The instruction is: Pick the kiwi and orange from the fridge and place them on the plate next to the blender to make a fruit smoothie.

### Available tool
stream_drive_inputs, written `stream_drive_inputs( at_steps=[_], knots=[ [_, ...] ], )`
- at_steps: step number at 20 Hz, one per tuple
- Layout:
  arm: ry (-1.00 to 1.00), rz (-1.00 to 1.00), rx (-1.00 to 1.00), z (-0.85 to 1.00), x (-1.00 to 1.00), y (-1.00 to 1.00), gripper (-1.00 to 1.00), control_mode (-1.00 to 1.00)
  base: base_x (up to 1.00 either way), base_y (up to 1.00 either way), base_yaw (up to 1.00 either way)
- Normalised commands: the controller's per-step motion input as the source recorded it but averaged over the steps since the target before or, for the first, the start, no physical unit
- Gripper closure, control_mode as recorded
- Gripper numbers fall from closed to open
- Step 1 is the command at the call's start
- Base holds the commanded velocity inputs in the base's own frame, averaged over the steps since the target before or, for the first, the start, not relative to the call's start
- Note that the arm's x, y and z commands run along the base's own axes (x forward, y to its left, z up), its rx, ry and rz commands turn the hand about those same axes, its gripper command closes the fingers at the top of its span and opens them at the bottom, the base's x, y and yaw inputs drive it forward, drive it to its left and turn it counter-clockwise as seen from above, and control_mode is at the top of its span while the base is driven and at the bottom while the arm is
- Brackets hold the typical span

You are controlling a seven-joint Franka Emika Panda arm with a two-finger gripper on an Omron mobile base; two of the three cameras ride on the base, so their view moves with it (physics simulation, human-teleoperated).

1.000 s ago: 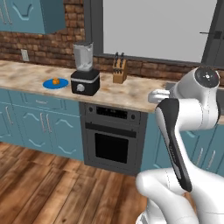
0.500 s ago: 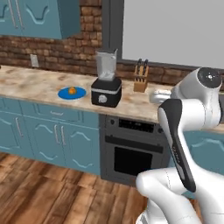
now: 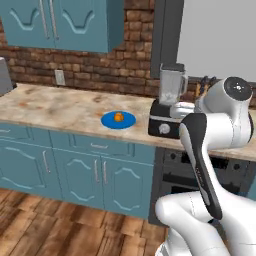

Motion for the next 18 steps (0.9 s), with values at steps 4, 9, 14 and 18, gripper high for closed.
stream_drive_inputs(
  at_steps=[4, 9, 14, 18],
  knots=[
    [0.0, 0.0, 0.0, 0.0, 0.0, 0.0, 1.0, 1.0, 1.0, 1.0, -0.21],
    [0.0, 0.0, 0.0, 0.0, 0.0, 0.0, 1.0, 1.0, 1.0, 1.0, -0.35],
    [0.0, 0.0, 0.0, 0.0, 0.0, 0.0, 1.0, 1.0, 0.79, 1.0, -0.54],
    [0.0, 0.0, 0.0, 0.0, 0.0, 0.0, 1.0, 1.0, 0.28, 0.69, -0.64]
  ],
)
